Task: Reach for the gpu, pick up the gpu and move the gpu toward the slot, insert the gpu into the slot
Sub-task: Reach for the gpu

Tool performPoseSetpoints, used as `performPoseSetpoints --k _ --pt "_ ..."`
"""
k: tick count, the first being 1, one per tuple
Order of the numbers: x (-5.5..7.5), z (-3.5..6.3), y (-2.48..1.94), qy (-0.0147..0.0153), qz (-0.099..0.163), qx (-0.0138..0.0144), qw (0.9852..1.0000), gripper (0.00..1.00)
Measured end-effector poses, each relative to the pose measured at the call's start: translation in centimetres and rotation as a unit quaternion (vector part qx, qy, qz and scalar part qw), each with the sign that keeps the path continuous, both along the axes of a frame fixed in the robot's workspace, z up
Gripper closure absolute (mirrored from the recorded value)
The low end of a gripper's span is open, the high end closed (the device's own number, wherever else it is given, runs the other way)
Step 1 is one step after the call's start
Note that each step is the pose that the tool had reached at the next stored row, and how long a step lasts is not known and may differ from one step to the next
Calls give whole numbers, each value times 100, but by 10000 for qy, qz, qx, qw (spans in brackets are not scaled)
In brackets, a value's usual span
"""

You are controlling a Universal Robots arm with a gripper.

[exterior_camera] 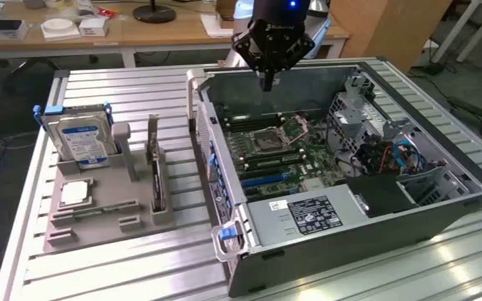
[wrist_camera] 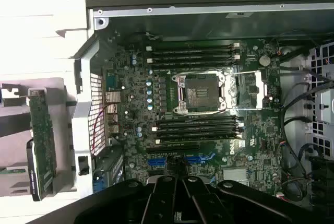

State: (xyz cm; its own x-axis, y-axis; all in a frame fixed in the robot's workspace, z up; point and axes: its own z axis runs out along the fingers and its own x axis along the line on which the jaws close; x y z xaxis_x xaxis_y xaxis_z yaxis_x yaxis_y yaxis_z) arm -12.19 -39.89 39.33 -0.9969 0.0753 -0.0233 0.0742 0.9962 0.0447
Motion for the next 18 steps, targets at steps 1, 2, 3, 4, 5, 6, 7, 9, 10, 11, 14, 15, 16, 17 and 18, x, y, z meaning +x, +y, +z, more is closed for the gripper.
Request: performPoseSetpoints --k 1,2,3,4,5,6,7,9,10,11,14,15,16,17,18 --pt "0 0 0 0 0 0 10000 90" --pt "0 0 0 0 0 0 10000 90" --pt "0 0 0 0 0 0 10000 90" --pt "-5 0 1 0 -1 0 10000 90" --pt "-19 0 1 0 -1 0 10000 90" --pt "-33 0 1 0 -1 0 10000 90" --pt "-48 0 0 1 0 0 10000 90" --pt "-84 0 0 0 0 0 10000 90" --pt "-102 0 0 0 -1 0 10000 90" --pt "-120 0 0 0 0 0 10000 90" --pt "-166 0 0 0 0 0 10000 90" --pt "-180 0 0 0 0 0 10000 90" --pt "-194 0 0 0 0 0 10000 90" --pt "-208 0 0 0 0 0 10000 90" --pt "-222 0 0 0 0 0 10000 90"
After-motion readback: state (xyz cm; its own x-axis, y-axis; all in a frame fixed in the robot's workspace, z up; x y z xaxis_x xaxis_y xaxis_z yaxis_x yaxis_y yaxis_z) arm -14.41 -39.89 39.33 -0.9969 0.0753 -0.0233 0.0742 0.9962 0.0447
